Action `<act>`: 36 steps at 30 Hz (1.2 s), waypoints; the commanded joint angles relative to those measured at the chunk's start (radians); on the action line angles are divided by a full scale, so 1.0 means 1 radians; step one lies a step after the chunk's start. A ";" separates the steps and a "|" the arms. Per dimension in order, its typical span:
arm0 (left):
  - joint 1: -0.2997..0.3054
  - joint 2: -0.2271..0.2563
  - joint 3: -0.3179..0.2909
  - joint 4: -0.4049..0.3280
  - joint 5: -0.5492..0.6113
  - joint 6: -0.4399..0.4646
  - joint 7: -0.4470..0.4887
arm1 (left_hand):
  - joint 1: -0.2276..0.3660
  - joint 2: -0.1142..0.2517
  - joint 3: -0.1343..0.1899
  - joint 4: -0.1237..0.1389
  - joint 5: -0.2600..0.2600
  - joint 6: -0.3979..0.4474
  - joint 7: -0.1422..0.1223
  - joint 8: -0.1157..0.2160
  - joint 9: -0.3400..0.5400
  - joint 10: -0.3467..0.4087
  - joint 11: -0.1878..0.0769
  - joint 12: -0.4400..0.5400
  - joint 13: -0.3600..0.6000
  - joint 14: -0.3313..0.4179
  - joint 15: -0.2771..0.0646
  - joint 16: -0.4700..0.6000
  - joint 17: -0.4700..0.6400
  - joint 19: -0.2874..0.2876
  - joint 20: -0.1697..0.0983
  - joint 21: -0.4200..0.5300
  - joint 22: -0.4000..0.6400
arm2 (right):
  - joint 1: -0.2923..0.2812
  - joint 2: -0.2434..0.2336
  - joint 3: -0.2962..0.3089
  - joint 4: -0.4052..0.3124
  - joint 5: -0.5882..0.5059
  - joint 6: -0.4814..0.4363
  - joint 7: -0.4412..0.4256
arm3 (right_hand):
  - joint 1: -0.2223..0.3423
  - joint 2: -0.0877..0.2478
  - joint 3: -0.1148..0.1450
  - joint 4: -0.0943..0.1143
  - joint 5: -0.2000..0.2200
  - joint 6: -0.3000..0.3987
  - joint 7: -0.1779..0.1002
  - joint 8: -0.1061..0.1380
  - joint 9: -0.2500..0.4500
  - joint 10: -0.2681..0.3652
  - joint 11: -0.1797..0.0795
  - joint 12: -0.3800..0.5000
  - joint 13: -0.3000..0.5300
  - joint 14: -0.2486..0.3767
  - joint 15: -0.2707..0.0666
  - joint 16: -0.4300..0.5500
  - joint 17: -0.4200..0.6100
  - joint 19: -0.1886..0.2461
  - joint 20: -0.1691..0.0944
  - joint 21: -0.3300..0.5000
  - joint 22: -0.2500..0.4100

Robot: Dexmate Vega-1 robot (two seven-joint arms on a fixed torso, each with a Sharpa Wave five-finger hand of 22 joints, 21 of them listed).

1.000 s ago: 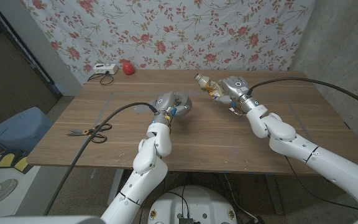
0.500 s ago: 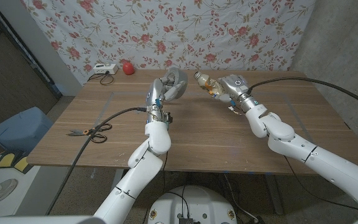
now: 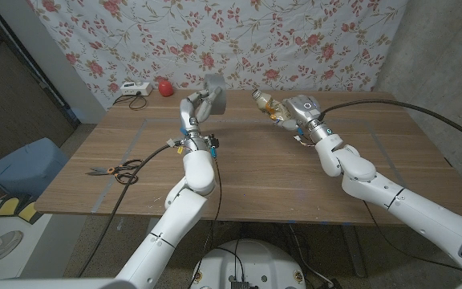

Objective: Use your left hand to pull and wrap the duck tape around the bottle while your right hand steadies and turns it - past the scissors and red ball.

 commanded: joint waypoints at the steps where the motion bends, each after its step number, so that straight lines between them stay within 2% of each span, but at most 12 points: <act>1: -0.079 0.009 -0.004 0.006 -0.039 -0.022 0.027 | 0.181 0.159 -0.006 -0.006 -0.006 0.055 -0.025 0.005 0.003 0.129 -0.122 -0.003 -0.006 0.014 -0.151 0.010 0.007 0.012 -0.004 0.010 0.004 | 0.012 0.017 -0.018 0.022 0.014 0.007 -0.027 | 0.119 0.258 -0.002 0.007 0.007 0.286 -0.224 0.006 0.002 0.216 -0.199 0.002 0.004 0.131 -0.222 -0.003 0.008 0.001 -0.113 0.008 -0.001; 4: -0.107 0.011 -0.001 0.004 -0.023 -0.011 0.028 | 0.190 0.156 -0.010 -0.010 -0.008 0.062 -0.018 0.004 0.002 0.136 -0.109 -0.005 -0.012 0.021 -0.151 0.013 0.010 0.014 -0.005 0.015 0.005 | 0.015 0.018 -0.021 0.026 0.013 0.006 -0.031 | 0.121 0.258 -0.004 0.006 0.008 0.287 -0.225 0.004 0.003 0.217 -0.198 0.000 0.003 0.130 -0.222 -0.006 0.008 0.000 -0.114 0.010 -0.002; 12: -0.174 0.025 0.025 -0.024 0.039 0.065 0.025 | 0.202 0.152 -0.016 -0.013 -0.011 0.070 -0.015 0.002 0.000 0.145 -0.109 -0.009 -0.020 0.029 -0.151 0.017 0.012 0.017 -0.007 0.022 0.007 | 0.013 0.015 -0.025 0.030 0.016 0.011 -0.049 | 0.125 0.258 -0.006 0.006 0.010 0.289 -0.228 0.002 0.004 0.216 -0.197 -0.001 0.007 0.132 -0.222 -0.009 0.010 -0.001 -0.115 0.014 -0.004; 15: -0.200 0.033 0.040 -0.043 0.085 0.130 0.031 | 0.205 0.151 -0.019 -0.013 -0.013 0.078 -0.012 0.002 -0.001 0.153 -0.106 -0.009 -0.023 0.032 -0.150 0.018 0.013 0.019 -0.009 0.025 0.008 | 0.011 0.012 -0.025 0.029 0.018 0.014 -0.051 | 0.126 0.257 -0.008 0.006 0.011 0.289 -0.228 0.001 0.005 0.219 -0.199 -0.002 0.005 0.132 -0.222 -0.010 0.012 -0.002 -0.114 0.016 -0.005; 21: -0.254 0.072 0.055 -0.109 0.086 0.298 -0.044 | 0.207 0.149 -0.023 -0.012 -0.015 0.079 -0.007 -0.001 -0.002 0.157 -0.101 -0.009 -0.023 0.033 -0.144 0.017 0.012 0.018 -0.003 0.029 0.009 | 0.008 0.006 -0.024 0.026 0.023 0.029 -0.062 | 0.127 0.257 -0.011 0.007 0.012 0.289 -0.228 -0.001 0.007 0.215 -0.200 -0.004 0.009 0.132 -0.222 -0.014 0.013 -0.003 -0.116 0.019 -0.006; 25: -0.299 0.114 0.059 -0.167 0.065 0.452 -0.125 | 0.207 0.151 -0.024 -0.009 -0.015 0.078 0.002 -0.004 -0.003 0.156 -0.091 -0.009 -0.019 0.031 -0.140 0.014 0.010 0.016 0.004 0.031 0.009 | 0.003 0.004 -0.024 0.022 0.019 0.030 -0.072 | 0.128 0.257 -0.012 0.008 0.013 0.289 -0.228 -0.003 0.008 0.216 -0.197 -0.005 0.009 0.133 -0.222 -0.015 0.015 -0.004 -0.116 0.021 -0.007; 28: -0.331 0.132 0.063 -0.181 0.046 0.511 -0.160 | 0.208 0.152 -0.024 -0.008 -0.015 0.077 0.003 -0.006 -0.003 0.153 -0.090 -0.010 -0.018 0.031 -0.139 0.013 0.009 0.013 0.009 0.031 0.010 | -0.002 0.002 -0.020 0.019 0.022 0.030 -0.076 | 0.129 0.258 -0.014 0.008 0.014 0.288 -0.229 -0.004 0.008 0.214 -0.196 -0.005 0.012 0.132 -0.222 -0.018 0.014 -0.005 -0.116 0.022 -0.008; 31: -0.358 0.139 0.069 -0.175 0.023 0.531 -0.181 | 0.210 0.152 -0.025 -0.008 -0.015 0.078 0.002 -0.007 -0.003 0.154 -0.088 -0.009 -0.016 0.032 -0.140 0.012 0.009 0.012 0.009 0.033 0.010 | -0.004 0.001 -0.017 0.018 0.025 0.032 -0.079 | 0.130 0.258 -0.015 0.009 0.015 0.288 -0.230 -0.005 0.009 0.216 -0.200 -0.006 0.011 0.132 -0.222 -0.021 0.015 -0.006 -0.116 0.024 -0.008; 36: -0.404 0.125 0.083 -0.147 -0.014 0.549 -0.189 | 0.211 0.153 -0.027 -0.007 -0.016 0.077 0.003 -0.010 -0.004 0.154 -0.087 -0.009 -0.013 0.034 -0.139 0.013 0.009 0.011 0.010 0.035 0.011 | -0.001 0.003 -0.020 0.018 0.025 0.047 -0.083 | 0.131 0.259 -0.018 0.010 0.016 0.290 -0.228 -0.007 0.010 0.216 -0.199 -0.009 0.010 0.134 -0.222 -0.022 0.017 -0.007 -0.117 0.027 -0.009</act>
